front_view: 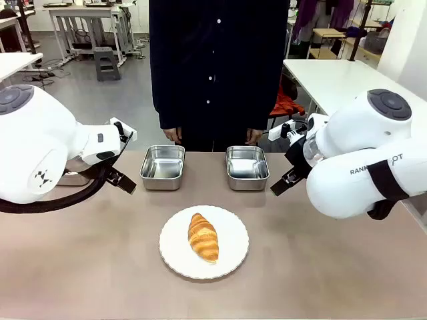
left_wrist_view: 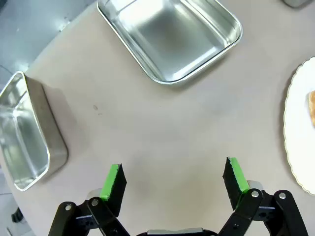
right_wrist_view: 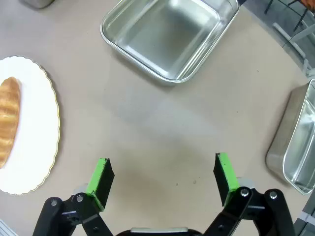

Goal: Place the bread in the container.
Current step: Place the Butter Roll into the Airtight Container indicated by the human.

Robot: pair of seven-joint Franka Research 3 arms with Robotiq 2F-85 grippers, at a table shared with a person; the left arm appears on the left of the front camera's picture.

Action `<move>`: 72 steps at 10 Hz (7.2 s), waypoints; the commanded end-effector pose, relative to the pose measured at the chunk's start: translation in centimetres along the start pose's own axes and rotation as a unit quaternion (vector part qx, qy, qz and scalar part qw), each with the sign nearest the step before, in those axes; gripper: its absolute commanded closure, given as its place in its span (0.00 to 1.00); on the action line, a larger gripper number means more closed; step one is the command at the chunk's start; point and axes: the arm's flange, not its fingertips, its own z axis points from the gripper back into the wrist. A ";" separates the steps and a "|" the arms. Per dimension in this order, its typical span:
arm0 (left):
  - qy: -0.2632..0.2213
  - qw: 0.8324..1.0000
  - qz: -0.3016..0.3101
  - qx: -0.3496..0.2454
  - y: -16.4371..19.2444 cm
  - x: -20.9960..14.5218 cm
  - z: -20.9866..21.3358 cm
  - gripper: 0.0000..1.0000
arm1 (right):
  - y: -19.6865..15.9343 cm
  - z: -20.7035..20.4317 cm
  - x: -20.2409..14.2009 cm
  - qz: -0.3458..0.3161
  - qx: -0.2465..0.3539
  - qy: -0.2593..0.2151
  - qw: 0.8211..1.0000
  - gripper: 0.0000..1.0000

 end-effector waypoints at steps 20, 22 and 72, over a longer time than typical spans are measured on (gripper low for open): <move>-0.170 0.948 -0.170 -0.207 25.6 -2.1 14.7 0.00 | -24.9 16.1 -2.0 0.035 0.145 -0.176 0.973 0.00; -0.134 0.964 -0.136 -0.183 23.2 -1.9 16.3 0.00 | -24.2 17.2 -0.5 -0.019 0.109 -0.143 0.983 0.00; -0.194 0.967 -0.027 -0.160 26.0 -2.8 22.5 0.00 | -32.7 23.1 -5.4 -0.061 0.122 -0.220 0.966 0.00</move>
